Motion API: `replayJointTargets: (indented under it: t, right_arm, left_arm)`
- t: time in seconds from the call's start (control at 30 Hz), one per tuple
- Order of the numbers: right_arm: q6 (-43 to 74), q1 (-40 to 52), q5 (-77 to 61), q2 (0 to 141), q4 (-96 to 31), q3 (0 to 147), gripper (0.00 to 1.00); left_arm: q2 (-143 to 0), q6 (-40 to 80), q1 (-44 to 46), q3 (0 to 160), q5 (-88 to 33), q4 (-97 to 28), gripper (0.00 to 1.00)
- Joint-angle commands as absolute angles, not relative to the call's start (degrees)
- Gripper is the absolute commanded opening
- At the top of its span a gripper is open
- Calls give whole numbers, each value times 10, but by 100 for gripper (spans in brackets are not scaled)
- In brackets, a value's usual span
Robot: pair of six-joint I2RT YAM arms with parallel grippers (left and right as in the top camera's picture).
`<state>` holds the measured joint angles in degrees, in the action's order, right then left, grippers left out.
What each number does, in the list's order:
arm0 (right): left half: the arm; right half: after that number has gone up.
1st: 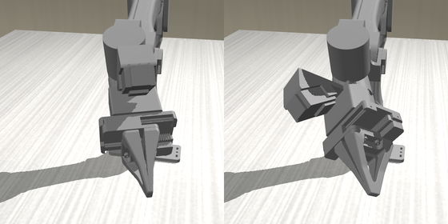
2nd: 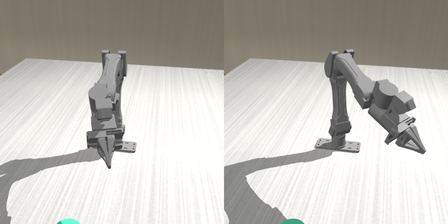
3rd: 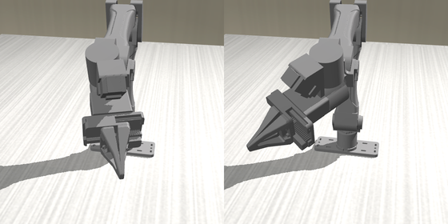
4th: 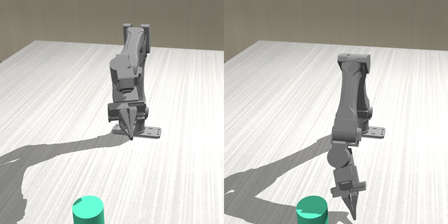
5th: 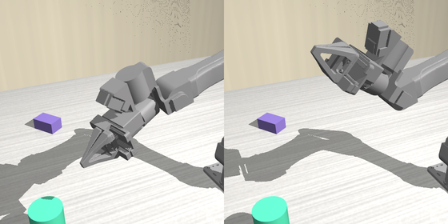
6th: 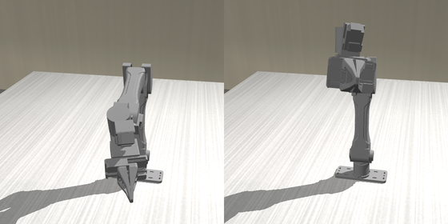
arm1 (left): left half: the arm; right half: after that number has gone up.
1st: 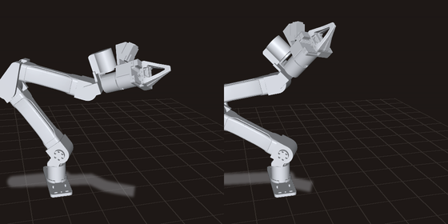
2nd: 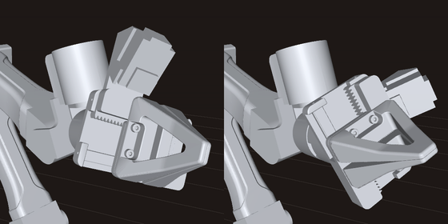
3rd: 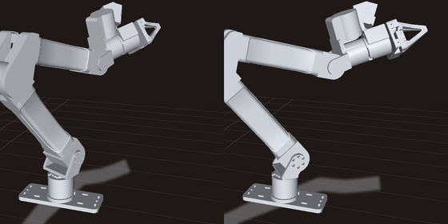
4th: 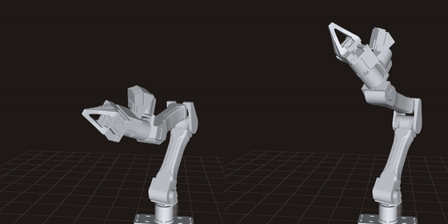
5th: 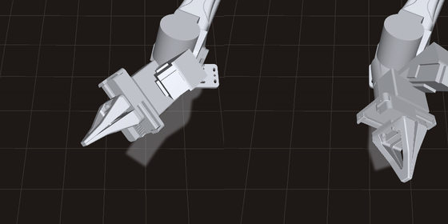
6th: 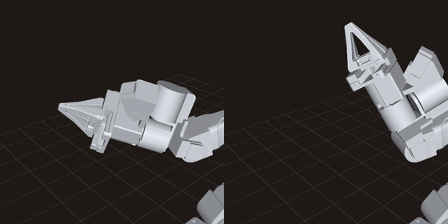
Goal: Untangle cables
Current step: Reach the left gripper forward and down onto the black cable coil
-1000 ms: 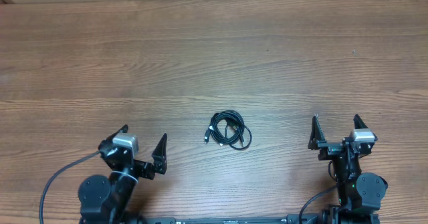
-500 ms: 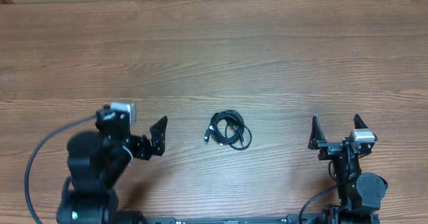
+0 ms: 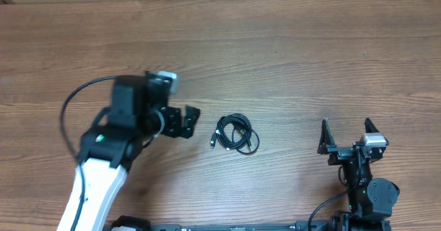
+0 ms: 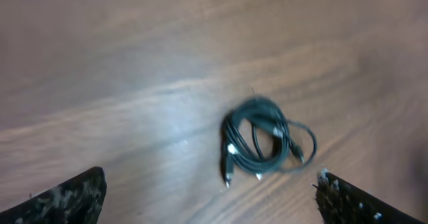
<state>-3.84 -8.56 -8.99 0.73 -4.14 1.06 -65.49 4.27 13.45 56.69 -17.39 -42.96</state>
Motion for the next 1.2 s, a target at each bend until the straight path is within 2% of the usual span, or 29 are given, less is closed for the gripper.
replayJointTargets:
  t: [0.0, 0.33, 0.57, 0.77, 0.97, 1.07, 1.17]
  right_arm:
    - [-39, -87, -87, 3, -39, 4, 100]
    - [-39, -87, -87, 3, -39, 4, 100]
    - [-39, -87, -87, 3, -39, 4, 100]
    - [-39, -87, -87, 3, -39, 4, 100]
    - [-39, -87, -87, 3, -39, 4, 100]
    - [-39, -87, -87, 3, -39, 4, 100]
    - [-39, -87, -87, 3, -39, 4, 100]
  left_arm:
    - [-702, 34, 153, 580, -210, -442, 100]
    - [-854, 54, 170, 580, -262, -405, 100]
    - [-922, 120, 216, 580, -119, -382, 96]
    - [-951, 143, 278, 580, -53, -344, 83]
    - [-989, 196, 332, 580, 82, -309, 65]
    - [-1014, 206, 338, 580, 90, -302, 58]
    - [-1042, 215, 338, 580, 60, -296, 42]
